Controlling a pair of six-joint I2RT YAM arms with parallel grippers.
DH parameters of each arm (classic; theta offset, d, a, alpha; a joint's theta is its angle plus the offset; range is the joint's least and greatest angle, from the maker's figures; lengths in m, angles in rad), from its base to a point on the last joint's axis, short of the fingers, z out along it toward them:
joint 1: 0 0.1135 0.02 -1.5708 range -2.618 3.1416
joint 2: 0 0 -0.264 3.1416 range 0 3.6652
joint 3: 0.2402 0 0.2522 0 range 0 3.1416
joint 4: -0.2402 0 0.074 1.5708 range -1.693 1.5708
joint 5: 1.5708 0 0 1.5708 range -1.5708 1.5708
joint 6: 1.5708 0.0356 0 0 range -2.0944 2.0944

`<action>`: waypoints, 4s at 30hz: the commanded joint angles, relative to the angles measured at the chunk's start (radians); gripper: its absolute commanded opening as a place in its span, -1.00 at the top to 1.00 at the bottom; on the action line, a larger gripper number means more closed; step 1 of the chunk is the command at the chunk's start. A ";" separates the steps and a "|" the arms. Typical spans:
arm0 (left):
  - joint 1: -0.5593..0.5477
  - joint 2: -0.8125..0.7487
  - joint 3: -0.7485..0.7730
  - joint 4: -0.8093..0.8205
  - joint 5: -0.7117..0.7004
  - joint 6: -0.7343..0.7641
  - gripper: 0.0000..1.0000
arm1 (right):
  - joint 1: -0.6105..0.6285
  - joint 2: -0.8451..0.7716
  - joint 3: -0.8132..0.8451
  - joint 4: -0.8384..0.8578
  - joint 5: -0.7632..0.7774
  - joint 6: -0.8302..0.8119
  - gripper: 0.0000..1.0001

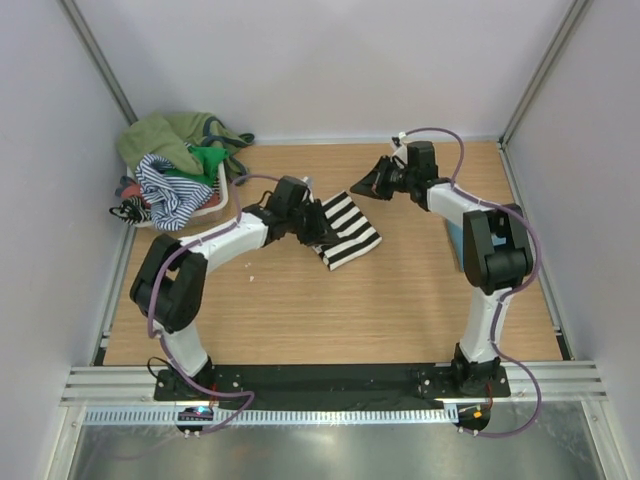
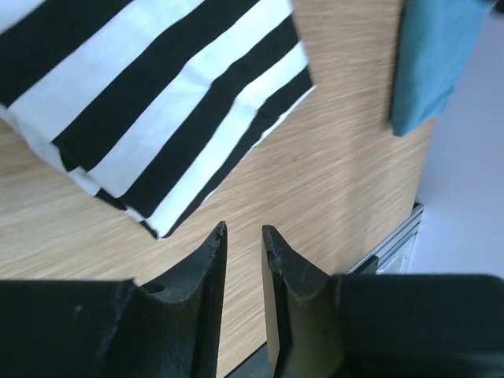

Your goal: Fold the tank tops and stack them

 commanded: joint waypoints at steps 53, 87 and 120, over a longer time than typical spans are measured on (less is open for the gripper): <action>0.030 0.076 -0.055 -0.119 -0.263 0.044 -0.27 | 0.105 -0.042 -0.126 -0.333 0.381 -0.265 -0.49; 0.079 0.079 -0.116 0.085 -0.256 -0.071 -0.43 | 0.174 0.019 -0.129 -0.280 0.412 -0.261 0.21; 0.029 0.194 -0.021 0.049 -0.217 -0.016 1.00 | 0.108 -0.217 -0.316 -0.260 0.563 -0.207 -0.14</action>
